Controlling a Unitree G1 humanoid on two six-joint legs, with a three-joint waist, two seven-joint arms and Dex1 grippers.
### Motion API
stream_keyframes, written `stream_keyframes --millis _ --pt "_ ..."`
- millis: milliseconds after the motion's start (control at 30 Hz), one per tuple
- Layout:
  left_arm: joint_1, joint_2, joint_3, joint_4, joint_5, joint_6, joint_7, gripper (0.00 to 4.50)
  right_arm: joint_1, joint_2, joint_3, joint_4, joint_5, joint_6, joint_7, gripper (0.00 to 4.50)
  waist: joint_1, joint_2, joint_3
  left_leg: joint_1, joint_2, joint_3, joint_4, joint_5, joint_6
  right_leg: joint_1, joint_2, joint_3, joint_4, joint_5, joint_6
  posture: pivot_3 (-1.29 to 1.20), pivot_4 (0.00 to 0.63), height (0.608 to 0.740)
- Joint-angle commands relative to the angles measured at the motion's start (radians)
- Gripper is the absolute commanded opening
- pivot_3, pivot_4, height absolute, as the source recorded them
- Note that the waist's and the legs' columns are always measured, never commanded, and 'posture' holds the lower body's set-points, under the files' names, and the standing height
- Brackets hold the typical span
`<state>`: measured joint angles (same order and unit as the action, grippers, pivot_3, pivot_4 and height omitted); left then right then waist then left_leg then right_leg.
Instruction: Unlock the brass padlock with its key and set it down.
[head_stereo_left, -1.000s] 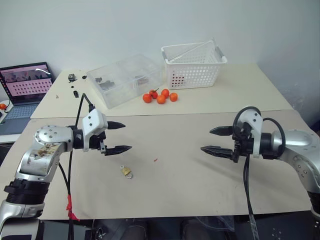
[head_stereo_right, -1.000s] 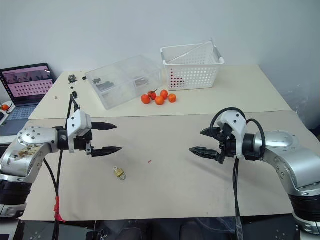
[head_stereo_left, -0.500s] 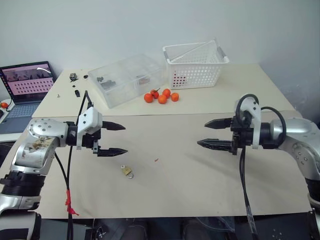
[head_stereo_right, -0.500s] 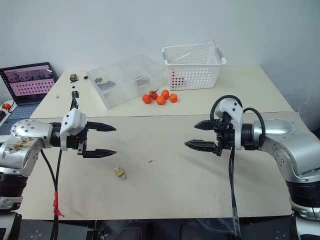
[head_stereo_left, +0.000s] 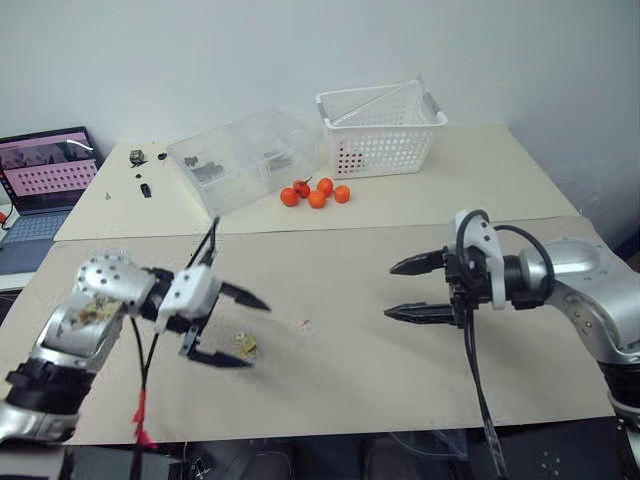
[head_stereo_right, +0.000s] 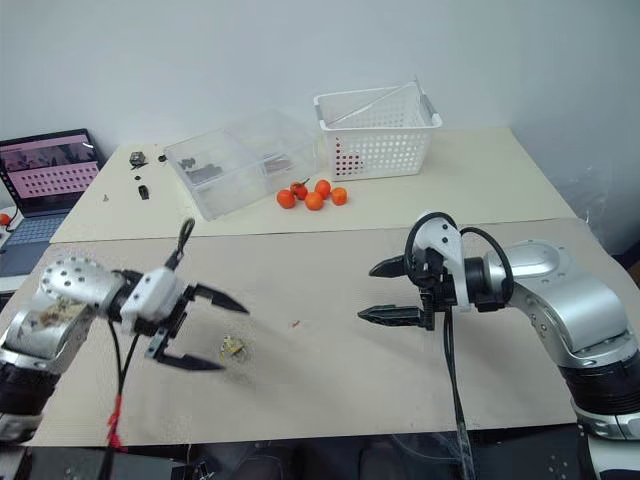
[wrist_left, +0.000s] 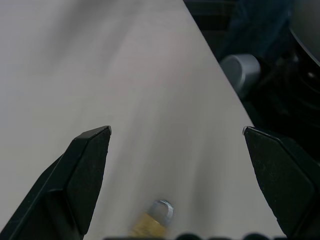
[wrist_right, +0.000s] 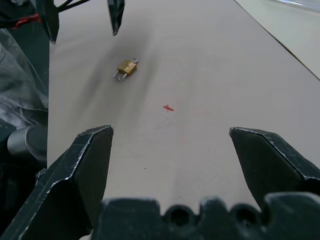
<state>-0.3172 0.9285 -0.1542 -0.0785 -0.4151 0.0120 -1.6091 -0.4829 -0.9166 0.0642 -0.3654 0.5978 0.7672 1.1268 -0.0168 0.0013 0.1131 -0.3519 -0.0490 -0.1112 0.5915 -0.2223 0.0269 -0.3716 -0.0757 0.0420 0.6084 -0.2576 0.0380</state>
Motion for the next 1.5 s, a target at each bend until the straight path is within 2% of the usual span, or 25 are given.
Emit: stream_keyframes --millis 33,200,433,533,800,1133,1233,1500 --pt "-0.033 0.028 -0.066 0.063 0.060 -0.186 -0.005 4.50 0.021 0.001 -0.022 -0.032 -0.011 -0.031 -0.014 4.39 0.009 0.000 0.000 0.000 0.000 0.000 0.000 0.000 0.000 0.000 0.000 0.000 0.000 0.000 0.000 0.00 0.150 0.740" --pt "-0.149 0.004 -0.190 0.295 0.124 -0.397 -0.005 4.50 0.077 0.011 -0.053 -0.082 0.000 -0.016 -0.068 4.39 0.020 0.000 0.000 -0.001 -0.001 0.001 0.000 0.000 0.000 0.000 -0.001 -0.001 -0.003 0.000 0.000 0.00 0.150 0.740" --pt "-0.370 -0.139 -0.307 0.660 0.172 -0.566 -0.005 4.50 0.150 0.011 -0.119 -0.168 0.038 0.036 -0.161 4.39 0.021 -0.001 0.000 -0.001 -0.004 0.003 0.002 0.000 0.000 0.000 0.000 -0.002 0.001 0.000 0.000 0.00 0.150 0.740" --pt "-0.424 -0.172 -0.353 0.764 0.179 -0.626 -0.005 4.50 0.175 0.007 -0.148 -0.203 0.058 0.062 -0.194 4.39 0.014 -0.001 0.000 -0.002 -0.005 0.004 0.003 -0.001 0.002 0.000 0.000 -0.002 0.001 0.000 0.000 0.00 0.150 0.740" --pt "-0.504 -0.168 -0.470 0.903 0.157 -0.715 -0.005 4.50 0.217 -0.008 -0.201 -0.253 0.090 0.108 -0.248 4.39 -0.001 -0.001 0.000 -0.002 -0.004 0.002 0.006 -0.003 0.006 0.000 0.001 -0.002 0.002 0.000 0.000 0.00 0.150 0.740" --pt "-0.512 -0.129 -0.563 0.903 0.104 -0.734 -0.005 4.50 0.215 -0.004 -0.186 -0.259 0.096 0.108 -0.280 4.39 0.001 -0.001 0.000 -0.002 -0.004 0.001 0.007 -0.005 0.010 0.001 0.001 -0.002 0.002 -0.001 0.001 0.00 0.150 0.740" --pt "-0.501 -0.116 -0.590 0.881 0.086 -0.728 -0.005 3.74 0.210 -0.004 -0.177 -0.255 0.092 0.105 -0.285 4.50 0.001 -0.001 0.000 -0.002 -0.004 0.001 0.008 -0.005 0.010 0.001 0.001 -0.002 0.002 -0.001 0.001 0.00 0.150 0.740" --pt "-0.486 -0.088 -0.640 0.852 0.059 -0.722 -0.005 0.81 0.211 -0.006 -0.164 -0.252 0.078 0.095 -0.290 4.50 0.001 -0.001 0.000 -0.001 -0.004 0.000 0.008 -0.006 0.010 0.001 0.002 -0.002 0.002 -0.001 0.001 0.00 0.150 0.740"
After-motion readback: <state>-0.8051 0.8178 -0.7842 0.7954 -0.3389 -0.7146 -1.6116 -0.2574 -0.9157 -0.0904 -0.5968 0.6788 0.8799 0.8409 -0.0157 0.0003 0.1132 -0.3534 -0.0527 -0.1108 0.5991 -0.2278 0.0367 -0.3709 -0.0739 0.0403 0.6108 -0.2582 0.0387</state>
